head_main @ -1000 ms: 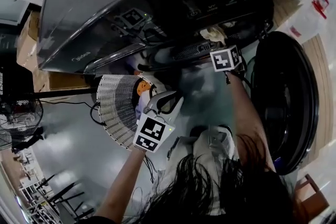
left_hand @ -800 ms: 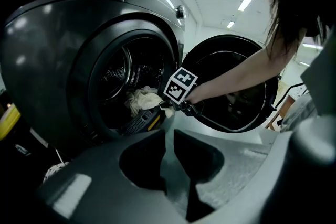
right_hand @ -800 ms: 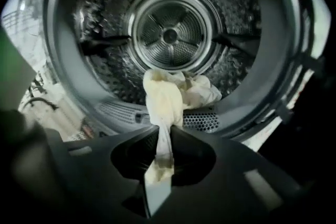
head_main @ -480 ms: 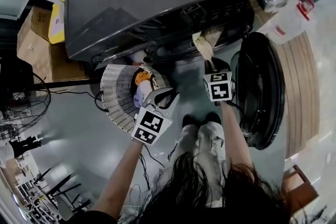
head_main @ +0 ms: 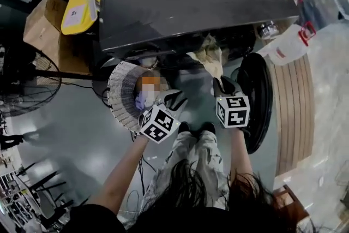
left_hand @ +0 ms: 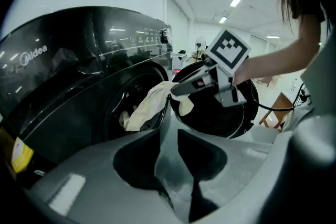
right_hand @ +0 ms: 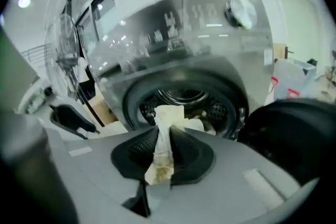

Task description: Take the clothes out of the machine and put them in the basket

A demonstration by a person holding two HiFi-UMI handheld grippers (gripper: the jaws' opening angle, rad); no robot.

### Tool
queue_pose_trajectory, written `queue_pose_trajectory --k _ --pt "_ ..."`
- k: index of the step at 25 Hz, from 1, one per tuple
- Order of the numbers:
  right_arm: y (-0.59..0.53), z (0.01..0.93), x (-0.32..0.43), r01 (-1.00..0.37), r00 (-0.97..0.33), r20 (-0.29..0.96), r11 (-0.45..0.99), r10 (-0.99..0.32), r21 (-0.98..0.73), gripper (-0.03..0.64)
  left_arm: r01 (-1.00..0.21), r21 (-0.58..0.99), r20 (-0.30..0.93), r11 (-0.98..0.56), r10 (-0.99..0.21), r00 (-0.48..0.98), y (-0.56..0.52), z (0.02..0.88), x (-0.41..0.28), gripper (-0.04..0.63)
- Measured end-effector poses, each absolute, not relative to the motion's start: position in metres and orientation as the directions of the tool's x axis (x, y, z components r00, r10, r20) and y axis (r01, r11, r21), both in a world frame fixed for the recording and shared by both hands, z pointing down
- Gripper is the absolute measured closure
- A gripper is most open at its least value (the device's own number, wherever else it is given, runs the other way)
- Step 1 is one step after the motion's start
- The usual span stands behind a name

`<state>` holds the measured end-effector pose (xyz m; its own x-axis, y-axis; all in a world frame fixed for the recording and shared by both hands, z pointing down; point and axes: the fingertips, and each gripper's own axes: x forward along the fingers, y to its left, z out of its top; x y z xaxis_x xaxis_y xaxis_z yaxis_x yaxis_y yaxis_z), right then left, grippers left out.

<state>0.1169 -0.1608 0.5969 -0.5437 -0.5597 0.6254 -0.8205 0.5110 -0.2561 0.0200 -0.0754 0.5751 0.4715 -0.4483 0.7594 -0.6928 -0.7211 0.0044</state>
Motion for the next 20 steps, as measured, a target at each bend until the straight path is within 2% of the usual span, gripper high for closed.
queue_pose_trajectory --k 14,20 --pt "-0.130 0.440 0.120 -0.696 -0.697 0.516 0.643 -0.499 -0.319 0.535 -0.751 0.005 0.745 -0.660 -0.499 0.443 -0.067 0.523 0.031 0.368" --pt "-0.122 0.363 0.117 -0.620 -0.778 0.403 0.693 -0.482 -0.368 0.535 -0.778 0.014 0.727 -0.628 -0.528 0.439 -0.074 0.509 0.035 0.325"
